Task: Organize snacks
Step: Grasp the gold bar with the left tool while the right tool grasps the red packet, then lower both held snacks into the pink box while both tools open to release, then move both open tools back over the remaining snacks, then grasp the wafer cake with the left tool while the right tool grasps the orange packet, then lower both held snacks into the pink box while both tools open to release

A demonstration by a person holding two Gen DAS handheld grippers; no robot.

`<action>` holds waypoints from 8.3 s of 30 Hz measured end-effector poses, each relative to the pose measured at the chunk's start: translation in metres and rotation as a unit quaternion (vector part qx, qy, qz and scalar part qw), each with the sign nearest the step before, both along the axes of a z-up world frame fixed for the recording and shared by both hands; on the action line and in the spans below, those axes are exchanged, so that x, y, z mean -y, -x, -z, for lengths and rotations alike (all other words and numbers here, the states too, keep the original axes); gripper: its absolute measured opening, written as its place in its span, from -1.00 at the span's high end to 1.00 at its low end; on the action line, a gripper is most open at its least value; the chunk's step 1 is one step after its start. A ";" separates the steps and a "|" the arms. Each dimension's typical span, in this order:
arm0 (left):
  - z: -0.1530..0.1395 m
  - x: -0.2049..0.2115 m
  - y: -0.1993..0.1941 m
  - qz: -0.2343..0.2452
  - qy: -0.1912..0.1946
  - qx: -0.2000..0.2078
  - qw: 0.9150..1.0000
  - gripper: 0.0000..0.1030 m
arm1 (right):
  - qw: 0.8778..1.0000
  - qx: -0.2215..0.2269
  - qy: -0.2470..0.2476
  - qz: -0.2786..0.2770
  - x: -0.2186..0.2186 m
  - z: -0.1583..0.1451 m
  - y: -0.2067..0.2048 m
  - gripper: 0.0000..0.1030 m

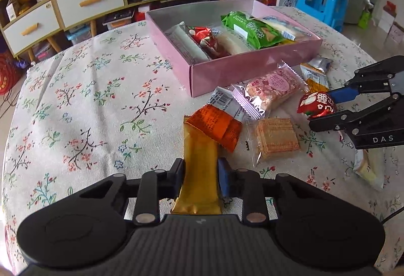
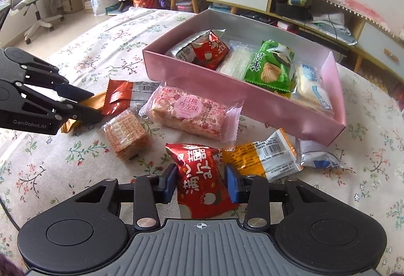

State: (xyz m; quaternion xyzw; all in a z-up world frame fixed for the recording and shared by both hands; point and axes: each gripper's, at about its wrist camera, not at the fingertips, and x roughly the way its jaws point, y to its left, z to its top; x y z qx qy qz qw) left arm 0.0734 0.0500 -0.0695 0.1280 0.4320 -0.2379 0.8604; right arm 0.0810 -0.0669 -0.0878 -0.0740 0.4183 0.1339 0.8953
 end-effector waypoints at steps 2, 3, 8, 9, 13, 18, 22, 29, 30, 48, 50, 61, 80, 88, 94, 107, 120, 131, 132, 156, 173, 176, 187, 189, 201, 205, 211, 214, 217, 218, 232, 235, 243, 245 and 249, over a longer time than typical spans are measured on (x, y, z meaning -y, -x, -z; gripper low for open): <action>-0.001 -0.002 0.000 -0.013 0.004 -0.011 1.000 0.49 | 1.000 -0.003 -0.003 0.004 0.001 -0.002 -0.001 0.30; -0.002 -0.004 0.001 -0.020 0.007 -0.016 1.000 0.49 | 1.000 -0.003 -0.004 0.007 0.002 -0.002 -0.001 0.30; -0.009 -0.016 0.000 -0.062 0.022 -0.037 0.997 0.50 | 0.999 -0.013 -0.028 0.025 0.009 -0.010 -0.003 0.32; -0.011 -0.019 0.000 -0.070 0.029 -0.039 0.996 0.50 | 0.999 -0.015 -0.034 0.029 0.011 -0.012 -0.004 0.35; -0.021 -0.031 -0.002 -0.102 0.067 -0.043 0.992 0.50 | 0.997 -0.022 -0.061 0.048 0.018 -0.019 -0.008 0.35; -0.031 -0.034 -0.008 -0.128 0.093 -0.040 0.987 0.50 | 0.992 -0.039 -0.098 0.076 0.030 -0.025 -0.015 0.36; -0.040 -0.035 -0.011 -0.143 0.116 -0.036 0.982 0.50 | 0.982 -0.053 -0.150 0.100 0.044 -0.035 -0.019 0.36; -0.051 -0.021 -0.022 -0.159 0.141 -0.021 0.977 0.50 | 0.968 -0.037 -0.208 0.137 0.064 -0.055 -0.029 0.36; -0.052 -0.018 -0.025 -0.161 0.144 -0.019 0.976 0.50 | 0.965 -0.033 -0.215 0.143 0.068 -0.058 -0.031 0.36; -0.039 0.063 -0.084 -0.188 0.227 0.008 0.955 0.50 | 0.923 0.028 -0.284 0.259 0.104 -0.055 -0.094 0.36; -0.036 0.070 -0.086 -0.190 0.221 0.015 0.956 0.49 | 0.921 0.027 -0.280 0.268 0.105 -0.050 -0.099 0.35; -0.028 0.082 -0.084 -0.186 0.180 0.024 0.966 0.48 | 0.924 0.011 -0.269 0.273 0.102 -0.037 -0.103 0.31; -0.049 0.079 -0.048 -0.154 0.124 0.017 0.980 -0.53 | 0.937 0.011 -0.225 0.266 0.106 -0.068 -0.065 -0.55; -0.061 0.069 -0.029 -0.149 0.114 0.029 0.982 -0.87 | 0.954 0.008 -0.188 0.232 0.098 -0.079 -0.042 -0.60; -0.059 0.054 -0.021 -0.149 0.092 0.023 0.984 -0.95 | 0.962 0.000 -0.167 0.214 0.096 -0.080 -0.025 -0.60; -0.034 0.015 -0.005 -0.135 0.015 0.015 0.991 -0.99 | 0.977 -0.031 -0.101 0.183 0.089 -0.056 -0.010 -0.84; -0.007 0.031 0.011 -0.092 0.013 -0.022 0.995 -0.99 | 0.985 -0.064 -0.038 0.154 0.067 -0.025 -0.011 -0.85; 0.000 0.068 0.015 -0.045 0.017 -0.007 0.999 -0.73 | 0.971 -0.064 -0.077 0.217 0.077 -0.003 -0.040 -0.84; 0.000 0.070 0.015 -0.041 0.016 -0.005 0.999 -0.72 | 0.971 -0.062 -0.070 0.218 0.076 -0.001 -0.042 -0.84; 0.001 0.066 0.005 -0.063 -0.001 -0.004 0.998 -0.23 | 0.969 -0.104 -0.042 0.220 0.092 0.007 -0.041 -0.84; 0.001 0.064 0.005 -0.056 0.005 0.006 0.998 -0.16 | 0.980 -0.071 -0.016 0.185 0.070 0.007 -0.038 -0.45; -0.001 0.064 0.005 -0.057 0.010 0.002 0.998 0.00 | 0.980 -0.068 -0.021 0.186 0.072 0.002 -0.037 0.12; -0.015 0.061 0.005 -0.058 0.030 -0.021 0.998 0.16 | 0.970 -0.096 -0.072 0.210 0.090 -0.009 -0.032 0.25; -0.019 0.059 0.004 -0.060 0.037 -0.022 0.997 0.16 | 0.968 -0.098 -0.085 0.213 0.094 -0.012 -0.031 0.25; -0.037 0.049 0.001 -0.079 0.073 -0.022 0.994 0.16 | 0.960 -0.097 -0.144 0.221 0.108 -0.032 -0.028 0.25; -0.043 0.047 -0.001 -0.085 0.086 -0.020 0.993 0.16 | 0.954 -0.097 -0.170 0.225 0.114 -0.037 -0.025 0.25; -0.053 0.043 -0.006 -0.099 0.112 -0.010 0.989 0.16 | 0.946 -0.084 -0.211 0.230 0.126 -0.050 -0.022 0.25; -0.057 0.042 -0.012 -0.106 0.124 0.003 0.987 0.16 | 0.941 -0.074 -0.233 0.234 0.132 -0.056 -0.024 0.25; -0.055 0.041 -0.023 -0.119 0.139 0.011 0.983 0.16 | 0.935 -0.059 -0.258 0.237 0.137 -0.059 -0.028 0.25; -0.054 0.042 -0.028 -0.123 0.143 0.014 0.982 0.16 | 0.933 -0.054 -0.265 0.238 0.138 -0.060 -0.031 0.25; -0.035 0.060 -0.082 -0.155 0.136 0.054 0.977 0.16 | 0.911 -0.018 -0.319 0.260 0.143 -0.038 -0.089 0.25; -0.030 0.064 -0.085 -0.154 0.123 0.060 0.978 0.16 | 0.912 -0.011 -0.319 0.258 0.138 -0.037 -0.096 0.25; -0.027 0.071 -0.084 -0.146 0.110 0.067 0.981 0.15 | 0.918 -0.001 -0.309 0.249 0.122 -0.035 -0.106 0.24; -0.028 0.071 -0.084 -0.147 0.109 0.067 0.981 0.14 | 0.919 0.000 -0.306 0.248 0.118 -0.034 -0.106 0.24; -0.029 0.071 -0.084 -0.146 0.112 0.066 0.981 0.12 | 0.920 -0.002 -0.304 0.246 0.115 -0.035 -0.107 0.22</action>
